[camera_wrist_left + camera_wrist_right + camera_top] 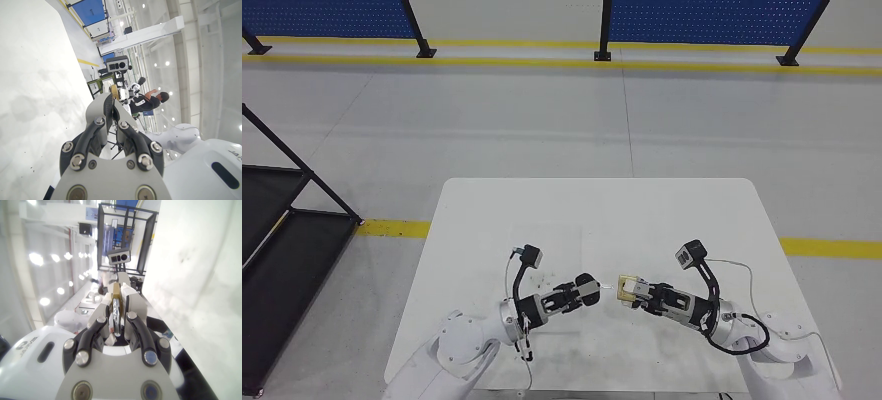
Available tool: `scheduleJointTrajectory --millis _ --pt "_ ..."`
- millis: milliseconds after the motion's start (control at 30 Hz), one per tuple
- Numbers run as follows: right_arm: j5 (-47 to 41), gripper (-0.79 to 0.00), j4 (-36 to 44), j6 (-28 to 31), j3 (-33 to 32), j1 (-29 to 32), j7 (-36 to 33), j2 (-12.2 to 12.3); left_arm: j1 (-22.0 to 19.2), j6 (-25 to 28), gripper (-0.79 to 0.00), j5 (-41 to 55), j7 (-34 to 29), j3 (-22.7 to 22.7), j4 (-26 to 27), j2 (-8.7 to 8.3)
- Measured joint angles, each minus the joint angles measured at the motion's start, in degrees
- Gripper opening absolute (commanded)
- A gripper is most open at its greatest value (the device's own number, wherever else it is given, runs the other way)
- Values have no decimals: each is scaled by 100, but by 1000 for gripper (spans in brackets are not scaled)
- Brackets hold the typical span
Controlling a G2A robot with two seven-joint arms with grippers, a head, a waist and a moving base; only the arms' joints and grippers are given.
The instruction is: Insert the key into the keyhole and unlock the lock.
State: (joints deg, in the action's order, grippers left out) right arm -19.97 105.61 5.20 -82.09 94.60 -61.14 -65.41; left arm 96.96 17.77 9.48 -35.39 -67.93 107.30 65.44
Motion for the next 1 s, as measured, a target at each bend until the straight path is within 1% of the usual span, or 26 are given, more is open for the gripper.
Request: scheduleJointTrajectory --millis 333,1000 --pt "0 -785 0 0 0 0 0 0 23 -29 -785 -125 43 40 131 -21" --pt "0 -785 0 0 0 0 0 0 -96 -108 -785 -155 117 131 71 -41"
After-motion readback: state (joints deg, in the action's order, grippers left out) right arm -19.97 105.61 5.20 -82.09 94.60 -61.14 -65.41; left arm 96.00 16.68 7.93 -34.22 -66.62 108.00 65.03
